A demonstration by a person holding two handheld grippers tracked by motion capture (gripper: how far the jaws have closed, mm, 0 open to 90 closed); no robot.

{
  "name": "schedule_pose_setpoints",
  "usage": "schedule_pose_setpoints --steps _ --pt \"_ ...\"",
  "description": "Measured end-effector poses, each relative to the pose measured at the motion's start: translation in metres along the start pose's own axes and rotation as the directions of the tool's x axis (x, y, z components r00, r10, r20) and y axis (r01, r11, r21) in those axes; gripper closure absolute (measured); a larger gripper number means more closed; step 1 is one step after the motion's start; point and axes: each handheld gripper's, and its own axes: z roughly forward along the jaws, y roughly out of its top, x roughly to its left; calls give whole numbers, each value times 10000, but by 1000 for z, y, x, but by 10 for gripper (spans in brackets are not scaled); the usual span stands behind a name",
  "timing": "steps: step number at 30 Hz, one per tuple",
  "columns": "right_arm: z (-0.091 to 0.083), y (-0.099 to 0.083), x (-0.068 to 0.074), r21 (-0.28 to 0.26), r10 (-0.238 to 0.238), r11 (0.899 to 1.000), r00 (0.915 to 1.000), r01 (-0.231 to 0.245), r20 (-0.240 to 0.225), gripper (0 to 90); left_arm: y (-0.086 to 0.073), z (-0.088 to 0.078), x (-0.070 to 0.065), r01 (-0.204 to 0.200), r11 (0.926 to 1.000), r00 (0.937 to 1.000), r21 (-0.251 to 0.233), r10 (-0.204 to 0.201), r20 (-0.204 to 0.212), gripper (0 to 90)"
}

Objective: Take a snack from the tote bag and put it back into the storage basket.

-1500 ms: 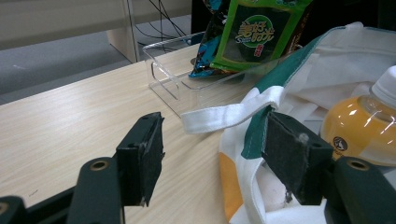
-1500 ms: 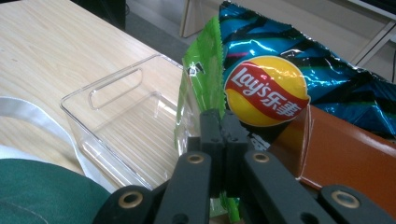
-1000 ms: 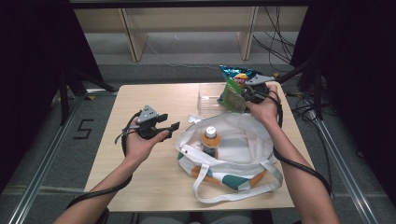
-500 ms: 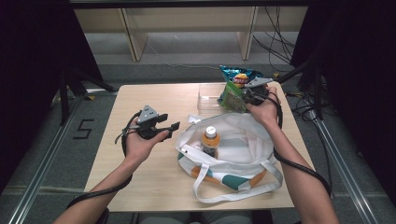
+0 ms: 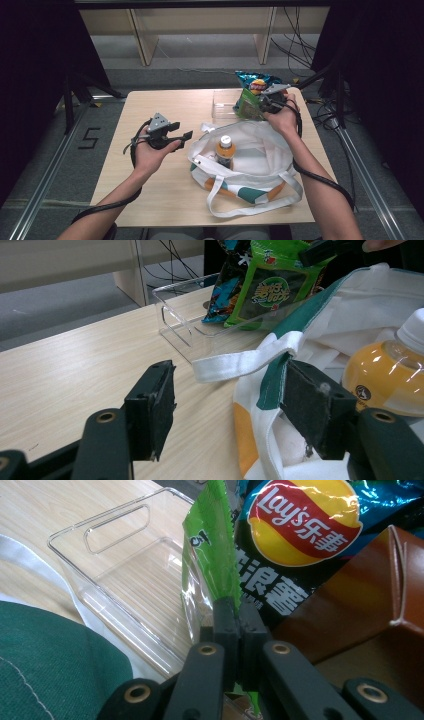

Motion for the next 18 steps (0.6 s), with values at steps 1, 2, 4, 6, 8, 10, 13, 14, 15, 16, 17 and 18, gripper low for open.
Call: schedule_pose_setpoints --steps 1,2,4,6,8,10,13,14,15,16,17,18 --pt "0 0 0 17 -35 10000 10000 35 2 898 0 0 0 0 10000 10000 0 0 0 369" --pt "0 0 0 17 -35 10000 10000 35 2 898 0 0 0 -13 10000 10000 26 13 -35 369" --pt "-1 1 -1 184 -167 9997 9998 168 -69 884 0 0 0 -13 10000 10000 21 13 -40 369" --pt "-1 2 -1 327 -101 9994 9998 106 -154 876 0 0 0 -11 10000 10000 31 11 -46 369" --pt "-1 2 -1 344 -43 9994 9998 50 -190 866 0 0 0 -10 10000 10000 35 10 -48 369" --pt "0 2 -1 223 -31 9997 9999 34 -124 858 0 0 0 -18 10000 10000 29 18 -55 369" --pt "-1 2 -1 284 -42 9996 9998 47 -180 834 0 0 0 -26 10000 10000 22 26 -51 369" --pt "-1 2 -1 359 -50 9993 9997 58 -226 827 0 0 0 -21 10000 10000 20 21 -52 369" --pt "-1 3 -1 329 -109 9994 9998 114 -160 820 0 -1 0 -28 10000 10000 18 29 -53 369" --pt "-1 2 0 244 -45 9997 9999 49 -128 815 0 -1 0 -28 10000 10000 18 29 -53 369" --pt "-1 2 0 244 -45 9997 9999 49 -128 815 0 -1 0 -32 10000 10000 18 32 -56 369" --pt "-1 3 1 224 88 9997 9999 -86 -119 802 0 -1 0 -26 10000 10000 13 26 -53 369"
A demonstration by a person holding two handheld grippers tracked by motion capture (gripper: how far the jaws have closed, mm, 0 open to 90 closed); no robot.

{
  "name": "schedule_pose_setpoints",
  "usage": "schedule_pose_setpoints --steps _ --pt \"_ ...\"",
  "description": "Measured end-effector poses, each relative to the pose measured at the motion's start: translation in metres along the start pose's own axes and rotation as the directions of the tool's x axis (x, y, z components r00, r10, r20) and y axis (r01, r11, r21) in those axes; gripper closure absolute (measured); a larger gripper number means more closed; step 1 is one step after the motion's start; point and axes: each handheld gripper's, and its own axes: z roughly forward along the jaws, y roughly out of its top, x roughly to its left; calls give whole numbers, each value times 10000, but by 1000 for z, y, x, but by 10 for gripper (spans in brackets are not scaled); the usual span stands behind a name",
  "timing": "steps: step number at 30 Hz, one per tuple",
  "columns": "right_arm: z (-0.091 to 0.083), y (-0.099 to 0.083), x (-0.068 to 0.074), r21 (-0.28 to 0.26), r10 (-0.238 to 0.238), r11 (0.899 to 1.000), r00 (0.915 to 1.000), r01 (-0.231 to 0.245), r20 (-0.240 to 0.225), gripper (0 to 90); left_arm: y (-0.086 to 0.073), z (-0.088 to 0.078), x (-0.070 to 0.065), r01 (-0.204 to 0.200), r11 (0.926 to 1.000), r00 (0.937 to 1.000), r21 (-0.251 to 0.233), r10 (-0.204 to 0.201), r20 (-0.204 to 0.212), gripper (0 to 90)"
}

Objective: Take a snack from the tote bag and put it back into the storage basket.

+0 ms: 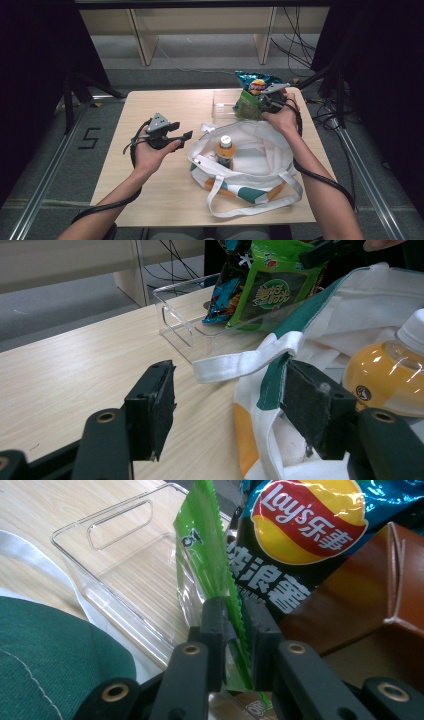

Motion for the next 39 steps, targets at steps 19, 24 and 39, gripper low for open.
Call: schedule_pose_setpoints --steps 19,24,39 --pt "-5 5 -2 -292 -442 9986 9990 445 110 728 0 1 -1 58 10000 10000 -33 -58 67 369" --pt "-7 5 2 -183 -170 9997 9998 170 35 705 0 0 -1 30 10000 10000 -8 -30 10 369" --pt "-20 8 5 -816 -49 9967 10000 46 -36 619 0 0 -2 44 10000 10000 -31 -44 1 369"
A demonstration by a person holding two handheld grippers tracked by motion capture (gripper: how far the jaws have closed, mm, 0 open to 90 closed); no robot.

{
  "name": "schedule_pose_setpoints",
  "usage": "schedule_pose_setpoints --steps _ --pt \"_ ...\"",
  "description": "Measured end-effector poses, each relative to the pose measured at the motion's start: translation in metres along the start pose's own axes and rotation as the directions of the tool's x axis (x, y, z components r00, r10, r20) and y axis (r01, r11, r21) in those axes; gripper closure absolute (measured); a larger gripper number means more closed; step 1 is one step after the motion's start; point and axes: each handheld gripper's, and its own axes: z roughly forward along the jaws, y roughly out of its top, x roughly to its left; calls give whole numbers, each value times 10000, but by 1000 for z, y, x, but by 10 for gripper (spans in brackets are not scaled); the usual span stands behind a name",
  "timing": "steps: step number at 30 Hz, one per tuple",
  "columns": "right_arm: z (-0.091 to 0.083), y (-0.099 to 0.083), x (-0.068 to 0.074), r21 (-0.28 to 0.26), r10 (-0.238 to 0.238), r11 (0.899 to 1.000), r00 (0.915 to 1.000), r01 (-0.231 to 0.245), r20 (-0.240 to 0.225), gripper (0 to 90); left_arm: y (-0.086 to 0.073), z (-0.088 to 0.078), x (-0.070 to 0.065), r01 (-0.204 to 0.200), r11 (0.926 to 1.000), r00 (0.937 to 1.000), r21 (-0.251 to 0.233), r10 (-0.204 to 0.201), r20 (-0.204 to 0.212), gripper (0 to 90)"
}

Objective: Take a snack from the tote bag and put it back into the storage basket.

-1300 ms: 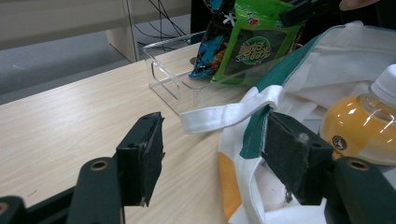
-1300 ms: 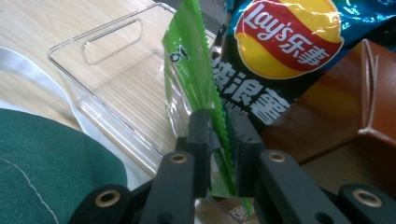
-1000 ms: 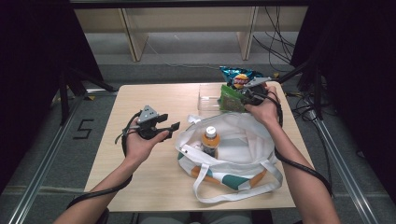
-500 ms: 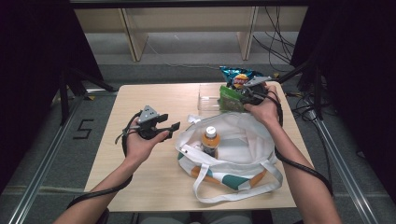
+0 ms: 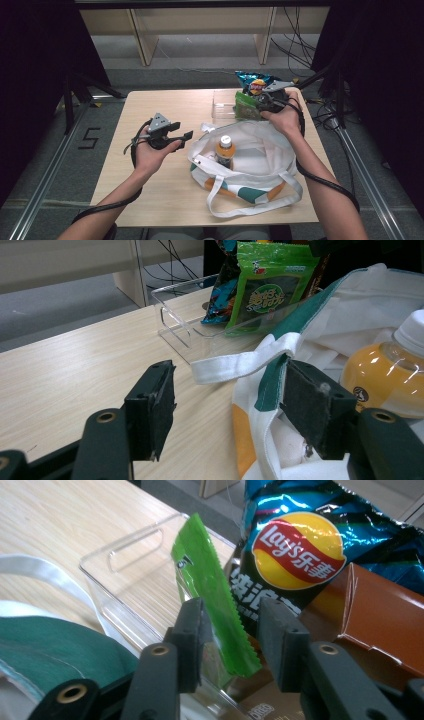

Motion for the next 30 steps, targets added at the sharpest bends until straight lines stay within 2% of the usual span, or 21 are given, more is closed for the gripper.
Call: schedule_pose_setpoints --steps 3,4,5,6,7,8,10,12,13,15,18,21,22,24,27,29,30 --pt "-1 0 0 -202 -70 9998 10000 70 11 606 0 0 0 3 10000 10000 -1 -3 -6 369" --pt "-6 1 2 -148 351 9993 9993 -353 -143 591 0 0 0 -1 10000 10000 -1 1 -8 369" --pt "-6 1 2 -148 351 9993 9993 -353 -143 591 0 0 0 -1 10000 10000 -1 1 -8 369" --pt "-9 1 0 -378 233 9990 9996 -240 -172 566 0 0 0 -4 10000 10000 5 4 -8 369" --pt "-9 1 0 -378 233 9990 9996 -240 -172 566 0 0 0 -4 10000 10000 5 4 -8 369" --pt "-13 1 0 -652 295 9974 9993 -310 -235 528 0 0 0 6 10000 10000 -6 -6 -12 369" --pt "-18 1 0 -487 343 9982 9985 -363 -416 513 0 0 0 -4 10000 10000 -5 4 -18 369" --pt "-21 0 0 -763 280 9966 9990 -305 -336 505 0 0 0 -18 10000 10000 -5 18 -26 369" --pt "-24 0 2 -790 511 9954 9982 -535 -322 500 0 0 0 -18 10000 10000 -5 18 -26 369" --pt "-29 -1 0 -952 317 9949 9992 -338 -241 495 0 -1 -1 -16 10000 10000 -25 16 -22 369" --pt "-37 -3 1 -1079 666 9917 9970 -706 -400 483 0 -1 -1 13 10000 10000 -45 -13 -13 369" --pt "-43 -6 2 -1062 685 9916 9964 -736 -505 476 0 -1 -1 39 10000 10000 -75 -39 20 367" --pt "-45 -8 4 -1280 796 9882 9959 -845 -433 473 0 -1 -1 34 10000 10000 -83 -34 24 367" --pt "-50 -11 3 -1300 726 9884 9959 -790 -539 467 0 -2 -1 3 9999 10000 -108 -3 42 366" --pt "-57 -17 7 -1451 984 9837 9934 -1060 -586 461 -1 -2 0 28 9999 10000 -138 -27 51 364" --pt "-60 -18 6 -1373 905 9856 9937 -989 -662 460 0 -2 0 65 9998 10000 -162 -64 55 364" --pt "-64 -21 7 -1562 960 9821 9933 -1049 -638 458 0 -2 0 78 9998 10000 -190 -77 58 364"
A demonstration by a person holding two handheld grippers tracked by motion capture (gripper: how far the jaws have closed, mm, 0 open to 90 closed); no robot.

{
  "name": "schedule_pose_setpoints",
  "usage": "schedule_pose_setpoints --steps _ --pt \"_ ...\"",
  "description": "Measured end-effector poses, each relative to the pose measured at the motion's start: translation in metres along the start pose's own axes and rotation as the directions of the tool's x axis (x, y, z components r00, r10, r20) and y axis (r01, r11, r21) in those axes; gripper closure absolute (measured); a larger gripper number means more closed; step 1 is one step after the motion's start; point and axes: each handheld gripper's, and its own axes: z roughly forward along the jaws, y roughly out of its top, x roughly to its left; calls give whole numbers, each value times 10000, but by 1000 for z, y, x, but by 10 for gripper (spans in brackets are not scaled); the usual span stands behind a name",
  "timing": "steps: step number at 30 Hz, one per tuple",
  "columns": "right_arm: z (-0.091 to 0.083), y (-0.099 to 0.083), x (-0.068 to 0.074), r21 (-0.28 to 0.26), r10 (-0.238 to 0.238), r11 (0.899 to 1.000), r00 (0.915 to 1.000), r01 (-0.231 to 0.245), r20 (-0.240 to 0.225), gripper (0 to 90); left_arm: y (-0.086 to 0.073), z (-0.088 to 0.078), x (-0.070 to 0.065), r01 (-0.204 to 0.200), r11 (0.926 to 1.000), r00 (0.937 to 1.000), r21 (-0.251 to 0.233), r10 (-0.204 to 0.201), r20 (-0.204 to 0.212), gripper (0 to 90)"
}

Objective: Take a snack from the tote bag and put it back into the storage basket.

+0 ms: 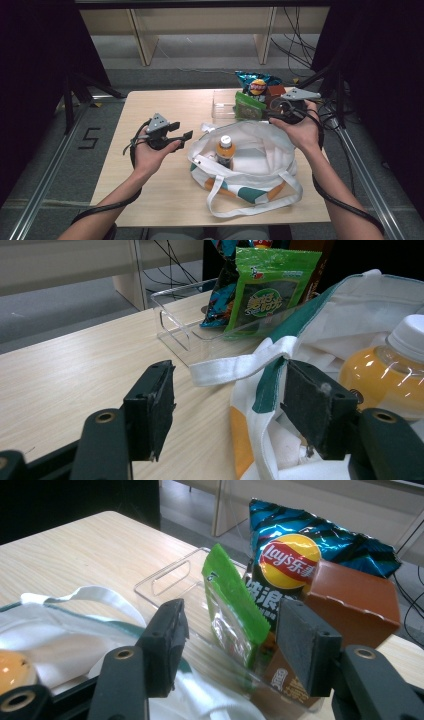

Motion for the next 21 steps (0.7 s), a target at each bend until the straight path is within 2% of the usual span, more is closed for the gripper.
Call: schedule_pose_setpoints --steps 2,5,9,11,12,14,16,17,18,19,20,21 --pt "-3 -1 -1 49 -85 10000 10000 85 -31 457 0 0 0 -3 10000 10000 -2 3 11 364" --pt "-11 -7 2 -184 218 9996 9998 -219 -7 452 -1 0 2 9 10000 10000 9 -9 -16 364" --pt "-14 -10 1 -227 145 9996 9999 -147 -79 450 -2 -1 2 35 10000 10000 9 -35 -32 364" --pt "-17 -12 0 -67 87 9999 9999 -88 -108 449 -1 -1 2 10 10000 10000 -7 -10 -14 364" --pt "-18 -14 0 -256 80 9996 10000 -79 17 448 -1 -2 2 -10 10000 10000 -2 10 -31 364" --pt "-21 -15 3 55 479 9988 9988 -478 -97 448 -1 -2 1 -16 10000 10000 -13 16 -56 364" --pt "-22 -16 3 -21 511 9987 9987 -511 -81 447 -1 -2 1 -10 10000 10000 4 10 -82 364" --pt "-21 -17 2 -259 280 9993 9996 -279 16 447 -1 -1 1 -2 10000 10000 -11 2 -39 364" --pt "-21 -18 2 -291 316 9991 9995 -316 4 446 -1 -1 0 -8 10000 10000 2 8 -62 364" --pt "-21 -18 1 -418 119 9991 9999 -118 16 446 -1 -1 0 -8 10000 10000 2 8 -62 364" --pt "-25 -18 2 -116 334 9994 9993 -336 -148 446 0 0 0 -22 10000 10000 -17 22 -30 363" --pt "-25 -18 2 -116 334 9994 9993 -336 -148 446 0 0 0 -22 10000 10000 -17 22 -30 363"
